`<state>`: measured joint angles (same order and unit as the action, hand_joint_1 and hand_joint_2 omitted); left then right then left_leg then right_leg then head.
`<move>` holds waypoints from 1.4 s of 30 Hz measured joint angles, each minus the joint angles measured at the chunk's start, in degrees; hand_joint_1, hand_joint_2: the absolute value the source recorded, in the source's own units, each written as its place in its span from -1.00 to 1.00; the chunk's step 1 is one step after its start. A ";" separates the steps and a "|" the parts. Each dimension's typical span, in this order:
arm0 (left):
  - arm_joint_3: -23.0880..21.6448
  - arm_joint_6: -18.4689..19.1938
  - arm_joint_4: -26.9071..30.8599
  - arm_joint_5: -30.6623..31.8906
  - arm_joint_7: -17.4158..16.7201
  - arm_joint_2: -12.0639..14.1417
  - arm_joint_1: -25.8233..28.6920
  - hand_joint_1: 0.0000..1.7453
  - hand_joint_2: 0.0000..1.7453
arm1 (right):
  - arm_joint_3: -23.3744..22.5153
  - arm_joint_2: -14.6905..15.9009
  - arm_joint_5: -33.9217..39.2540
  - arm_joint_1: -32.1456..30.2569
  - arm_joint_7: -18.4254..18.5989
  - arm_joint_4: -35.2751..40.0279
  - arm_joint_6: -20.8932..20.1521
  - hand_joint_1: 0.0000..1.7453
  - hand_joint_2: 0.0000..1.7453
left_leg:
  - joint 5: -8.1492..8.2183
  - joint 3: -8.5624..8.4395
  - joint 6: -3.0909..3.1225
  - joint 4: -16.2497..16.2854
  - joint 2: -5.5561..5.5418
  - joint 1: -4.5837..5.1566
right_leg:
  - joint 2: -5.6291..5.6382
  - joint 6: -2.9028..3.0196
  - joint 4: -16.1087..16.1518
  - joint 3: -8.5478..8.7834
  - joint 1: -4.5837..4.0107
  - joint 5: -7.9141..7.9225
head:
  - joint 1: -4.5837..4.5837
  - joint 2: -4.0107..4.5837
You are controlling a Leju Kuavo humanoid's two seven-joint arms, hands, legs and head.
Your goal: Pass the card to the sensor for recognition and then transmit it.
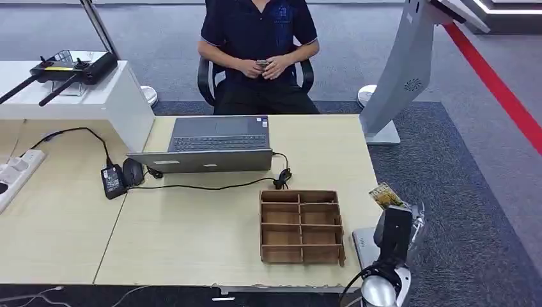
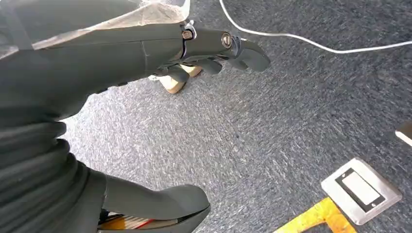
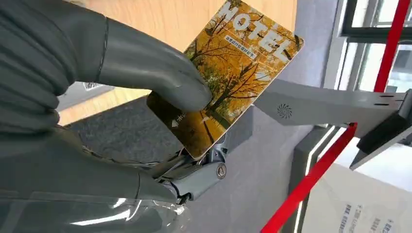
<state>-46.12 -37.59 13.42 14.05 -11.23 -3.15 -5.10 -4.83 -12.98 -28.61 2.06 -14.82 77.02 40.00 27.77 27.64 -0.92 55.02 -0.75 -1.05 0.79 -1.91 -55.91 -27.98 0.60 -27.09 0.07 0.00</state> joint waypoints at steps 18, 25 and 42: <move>-0.92 0.00 0.00 -0.24 -0.28 0.13 -0.03 -1.00 1.00 | -8.89 -0.07 -9.42 1.98 -2.71 -8.30 0.00 1.00 1.00 | 0.00 0.02 0.00 0.00 0.00 0.00 | -0.01 0.00 0.00 -0.01 0.00 0.00 | 0.00 0.02; -1.01 0.00 0.00 -0.37 -0.63 0.15 -0.06 -1.00 1.00 | -14.49 -0.44 -12.24 4.03 -4.59 -14.63 0.00 1.00 1.00 | 0.00 0.01 0.00 0.00 0.00 0.00 | 0.00 0.00 0.00 -0.02 0.00 0.00 | 0.00 0.00; -1.29 -0.26 0.00 -0.61 -0.74 0.17 -0.06 -1.00 1.00 | -21.51 -1.42 -14.65 6.67 -5.70 -23.24 0.04 1.00 1.00 | 0.00 0.03 0.00 0.00 0.00 0.00 | 0.00 0.00 0.00 -0.02 0.00 0.00 | 0.00 0.00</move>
<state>-47.41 -37.86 13.42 13.44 -11.98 -2.97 -5.16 -26.34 -14.40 -43.25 8.73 -20.52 53.79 40.04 27.77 27.67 -0.92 55.02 -0.75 -1.05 0.78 -1.91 -55.91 -28.00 0.60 -27.09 0.07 0.00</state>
